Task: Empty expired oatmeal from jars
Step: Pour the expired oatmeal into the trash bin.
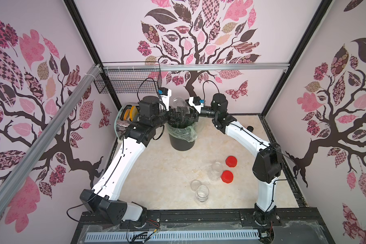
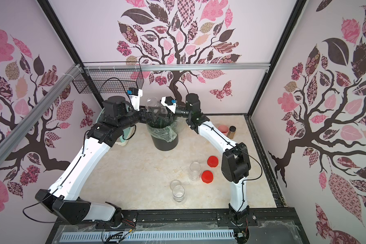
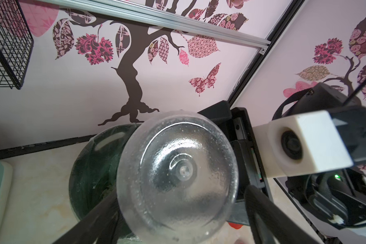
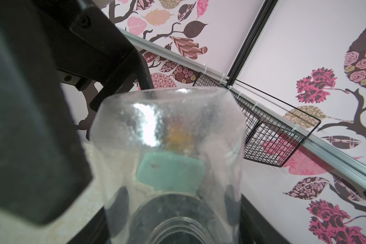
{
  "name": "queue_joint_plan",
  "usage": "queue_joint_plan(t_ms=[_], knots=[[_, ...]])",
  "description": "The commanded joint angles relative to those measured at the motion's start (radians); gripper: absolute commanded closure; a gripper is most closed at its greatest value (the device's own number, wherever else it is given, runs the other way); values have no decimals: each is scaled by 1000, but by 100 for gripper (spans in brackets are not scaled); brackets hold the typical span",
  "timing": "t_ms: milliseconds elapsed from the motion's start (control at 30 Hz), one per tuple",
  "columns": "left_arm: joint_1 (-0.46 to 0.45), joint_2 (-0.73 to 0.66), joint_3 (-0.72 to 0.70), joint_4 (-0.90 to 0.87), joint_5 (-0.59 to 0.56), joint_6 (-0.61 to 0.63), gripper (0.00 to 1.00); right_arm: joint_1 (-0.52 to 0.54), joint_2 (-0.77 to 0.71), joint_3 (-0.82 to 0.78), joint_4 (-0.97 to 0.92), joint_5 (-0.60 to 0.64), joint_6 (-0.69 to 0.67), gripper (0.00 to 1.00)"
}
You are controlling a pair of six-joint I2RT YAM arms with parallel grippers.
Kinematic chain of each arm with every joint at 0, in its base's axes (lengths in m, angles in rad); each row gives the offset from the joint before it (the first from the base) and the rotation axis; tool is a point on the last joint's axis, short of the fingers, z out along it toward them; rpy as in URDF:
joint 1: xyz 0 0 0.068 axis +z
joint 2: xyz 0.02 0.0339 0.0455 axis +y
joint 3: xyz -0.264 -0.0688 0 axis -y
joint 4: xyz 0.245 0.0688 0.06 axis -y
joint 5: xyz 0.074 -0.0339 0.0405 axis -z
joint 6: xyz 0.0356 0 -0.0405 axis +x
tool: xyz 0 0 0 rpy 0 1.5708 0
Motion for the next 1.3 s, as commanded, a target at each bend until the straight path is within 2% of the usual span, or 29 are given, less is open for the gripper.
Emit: queue_joint_plan(t_ms=[0,100,233,367,667,833,967,1100,1167,1267], knots=[[-6,14,-5,63,22,18,15,24,-29,-5,-1,-20,-6,70],[-6,15,-9,64,21,18,16,28,-34,-9,-2,-23,-6,69],[-6,21,-12,76,17,18,9,35,-35,-6,-5,-27,-7,69],[-5,27,-12,89,16,25,9,41,-36,-6,-14,-33,-10,69],[-6,32,-12,91,-3,31,34,44,-44,-14,-18,-33,-19,65],[-6,26,-35,106,-29,21,50,44,-50,-29,-17,-33,-25,52],[-6,17,-63,135,-72,-25,58,43,-73,-45,-20,-17,-10,29],[-5,-12,-116,202,-135,-112,68,42,-152,-39,-139,46,-3,1],[-6,-23,-134,231,-158,-152,69,43,-204,-89,-126,71,27,0],[-3,-36,-148,254,-200,-206,70,43,-289,-186,-58,104,156,0]])
